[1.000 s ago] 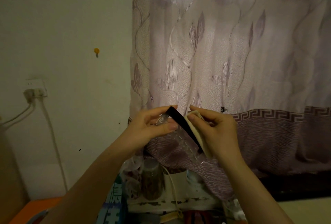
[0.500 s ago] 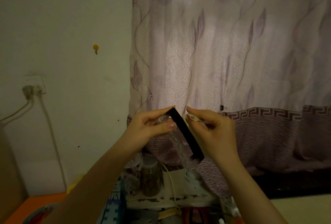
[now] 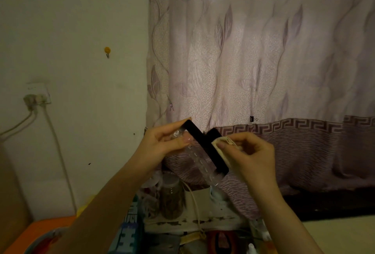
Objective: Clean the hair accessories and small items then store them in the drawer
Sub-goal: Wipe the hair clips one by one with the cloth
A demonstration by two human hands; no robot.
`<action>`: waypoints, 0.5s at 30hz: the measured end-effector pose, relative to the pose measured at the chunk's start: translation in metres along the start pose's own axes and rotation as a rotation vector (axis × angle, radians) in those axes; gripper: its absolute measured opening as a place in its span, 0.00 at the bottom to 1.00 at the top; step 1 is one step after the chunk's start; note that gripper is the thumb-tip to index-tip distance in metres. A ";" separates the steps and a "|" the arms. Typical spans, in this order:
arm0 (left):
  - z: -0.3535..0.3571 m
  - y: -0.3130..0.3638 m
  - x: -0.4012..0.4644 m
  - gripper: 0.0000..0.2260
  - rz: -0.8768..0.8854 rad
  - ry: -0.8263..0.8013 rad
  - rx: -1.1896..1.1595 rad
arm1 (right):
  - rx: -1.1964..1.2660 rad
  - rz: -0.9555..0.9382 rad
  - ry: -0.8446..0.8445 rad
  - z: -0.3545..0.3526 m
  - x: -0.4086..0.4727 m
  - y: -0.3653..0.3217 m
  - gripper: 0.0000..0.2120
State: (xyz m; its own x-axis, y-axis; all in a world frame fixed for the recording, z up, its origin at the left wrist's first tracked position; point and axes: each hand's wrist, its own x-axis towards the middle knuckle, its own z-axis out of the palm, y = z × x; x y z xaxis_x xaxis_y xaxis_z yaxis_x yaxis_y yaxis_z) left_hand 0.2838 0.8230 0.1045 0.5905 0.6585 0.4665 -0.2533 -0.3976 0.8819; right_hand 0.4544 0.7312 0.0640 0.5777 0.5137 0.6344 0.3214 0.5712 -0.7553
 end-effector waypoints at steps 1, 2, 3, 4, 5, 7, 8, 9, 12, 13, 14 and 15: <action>-0.001 0.000 0.000 0.22 -0.001 0.006 -0.001 | 0.026 0.029 -0.002 -0.001 0.000 0.000 0.10; -0.002 -0.001 0.000 0.22 -0.002 0.009 -0.001 | 0.051 0.056 -0.002 -0.001 -0.001 0.001 0.09; -0.002 -0.001 0.000 0.22 -0.003 0.009 0.001 | 0.072 0.083 -0.008 -0.002 -0.002 0.000 0.08; -0.003 -0.002 0.000 0.22 -0.005 0.007 0.003 | 0.089 0.107 -0.018 -0.002 -0.003 -0.001 0.07; -0.003 -0.002 0.000 0.23 -0.008 0.005 0.003 | 0.108 0.130 -0.033 -0.003 -0.005 -0.002 0.06; -0.005 -0.003 0.000 0.23 -0.012 0.011 0.000 | 0.157 0.188 -0.055 -0.005 -0.007 -0.002 0.05; -0.006 -0.004 0.000 0.24 -0.016 0.019 -0.005 | 0.176 0.228 -0.061 -0.007 -0.008 -0.002 0.04; -0.008 -0.004 0.000 0.24 -0.024 0.026 -0.011 | 0.192 0.280 -0.065 -0.009 -0.008 -0.001 0.04; -0.014 -0.007 -0.001 0.25 -0.049 0.032 -0.017 | 0.280 0.470 -0.075 -0.014 -0.006 0.003 0.07; -0.014 -0.008 -0.002 0.26 -0.055 0.032 -0.022 | 0.299 0.516 -0.081 -0.015 -0.006 0.004 0.06; -0.014 -0.009 -0.002 0.26 -0.060 0.036 -0.030 | 0.315 0.547 -0.090 -0.014 -0.007 0.006 0.05; -0.014 -0.011 -0.002 0.26 -0.065 0.046 -0.046 | 0.334 0.566 -0.105 -0.013 -0.009 0.007 0.05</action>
State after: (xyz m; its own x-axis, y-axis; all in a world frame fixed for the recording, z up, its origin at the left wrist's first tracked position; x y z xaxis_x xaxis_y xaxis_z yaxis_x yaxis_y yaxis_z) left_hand 0.2748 0.8352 0.0951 0.5714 0.7112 0.4095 -0.2508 -0.3237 0.9123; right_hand 0.4611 0.7221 0.0511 0.5074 0.8425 0.1807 -0.2692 0.3542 -0.8956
